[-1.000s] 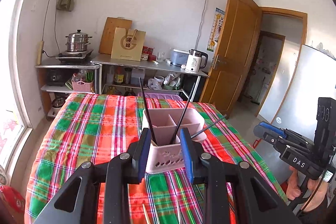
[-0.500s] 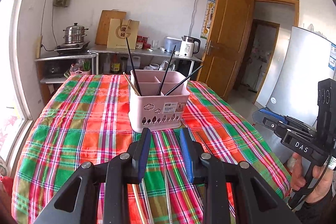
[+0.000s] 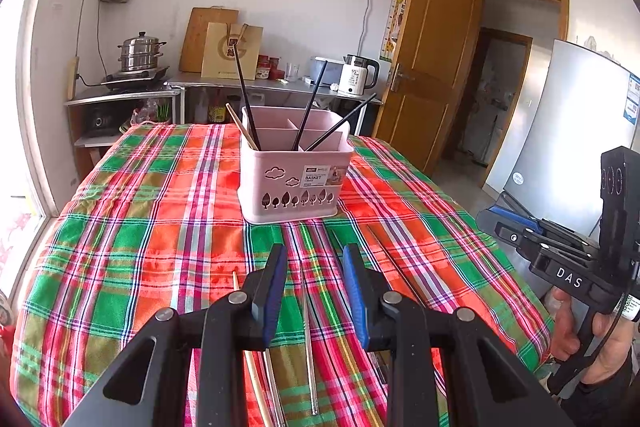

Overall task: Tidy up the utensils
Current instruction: 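Move the left gripper back down to the chopstick row, then grasp a metal chopstick with the left gripper, then lift the metal chopstick toward the pink basket with left gripper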

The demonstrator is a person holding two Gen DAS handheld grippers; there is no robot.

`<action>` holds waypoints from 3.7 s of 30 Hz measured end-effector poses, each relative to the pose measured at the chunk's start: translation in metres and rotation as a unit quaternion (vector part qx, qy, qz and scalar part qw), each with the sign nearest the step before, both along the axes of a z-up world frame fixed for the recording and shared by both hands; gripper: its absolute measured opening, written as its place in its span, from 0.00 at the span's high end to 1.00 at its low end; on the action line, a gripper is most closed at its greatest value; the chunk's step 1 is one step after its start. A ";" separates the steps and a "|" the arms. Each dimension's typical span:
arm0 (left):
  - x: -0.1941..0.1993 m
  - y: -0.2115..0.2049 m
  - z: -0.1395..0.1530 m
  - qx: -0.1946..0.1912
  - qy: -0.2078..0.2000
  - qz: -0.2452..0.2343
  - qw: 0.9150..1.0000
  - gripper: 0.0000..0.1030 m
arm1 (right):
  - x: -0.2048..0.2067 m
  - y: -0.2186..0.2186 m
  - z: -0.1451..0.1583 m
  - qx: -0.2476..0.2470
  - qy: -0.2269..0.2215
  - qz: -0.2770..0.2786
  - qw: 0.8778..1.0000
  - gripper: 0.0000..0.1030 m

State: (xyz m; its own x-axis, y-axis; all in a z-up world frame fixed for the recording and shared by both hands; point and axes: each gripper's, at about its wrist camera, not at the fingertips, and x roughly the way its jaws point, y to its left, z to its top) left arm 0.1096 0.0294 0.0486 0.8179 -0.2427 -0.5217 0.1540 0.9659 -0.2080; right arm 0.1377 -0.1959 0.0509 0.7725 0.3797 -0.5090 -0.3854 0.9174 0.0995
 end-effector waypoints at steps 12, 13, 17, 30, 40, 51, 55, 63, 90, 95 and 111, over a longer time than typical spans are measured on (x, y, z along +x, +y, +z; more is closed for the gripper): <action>0.022 -0.003 -0.033 0.016 0.047 -0.001 0.999 0.72 | 0.015 0.001 -0.020 -0.008 0.028 -0.002 1.000 0.73; 0.027 -0.005 -0.039 0.022 0.057 -0.002 0.998 0.72 | 0.017 0.001 -0.023 -0.009 0.032 -0.003 0.999 0.73; 0.046 -0.010 -0.061 0.033 0.092 -0.008 0.995 0.72 | 0.027 0.000 -0.034 -0.009 0.049 -0.004 0.999 0.73; 0.109 -0.030 -0.105 0.053 0.163 -0.024 0.985 0.78 | 0.069 0.016 -0.072 -0.009 0.117 0.009 0.993 0.73; 0.122 -0.025 -0.114 0.060 0.173 -0.009 0.983 0.95 | 0.101 0.045 -0.099 -0.037 0.158 0.024 0.986 0.73; 0.121 -0.004 -0.114 0.041 0.172 0.032 0.984 0.95 | 0.129 0.068 -0.113 -0.069 0.181 0.023 0.981 0.81; 0.126 -0.008 -0.115 0.045 0.175 0.030 0.983 0.95 | 0.136 0.072 -0.113 -0.084 0.177 0.018 0.980 0.84; 0.134 -0.018 -0.114 0.079 0.175 0.015 0.981 0.95 | 0.137 0.073 -0.113 -0.091 0.173 0.011 0.981 0.94; 0.090 -0.018 0.000 0.033 0.062 -0.014 0.997 0.96 | 0.073 0.037 0.004 0.000 0.035 0.024 0.999 0.95; 0.086 -0.013 0.009 0.030 0.050 -0.014 0.998 0.96 | 0.065 0.029 0.021 0.013 0.014 0.024 1.000 0.95; 0.080 -0.006 0.025 0.027 0.039 -0.021 0.999 0.96 | 0.054 0.020 0.042 0.026 -0.012 0.030 0.999 0.95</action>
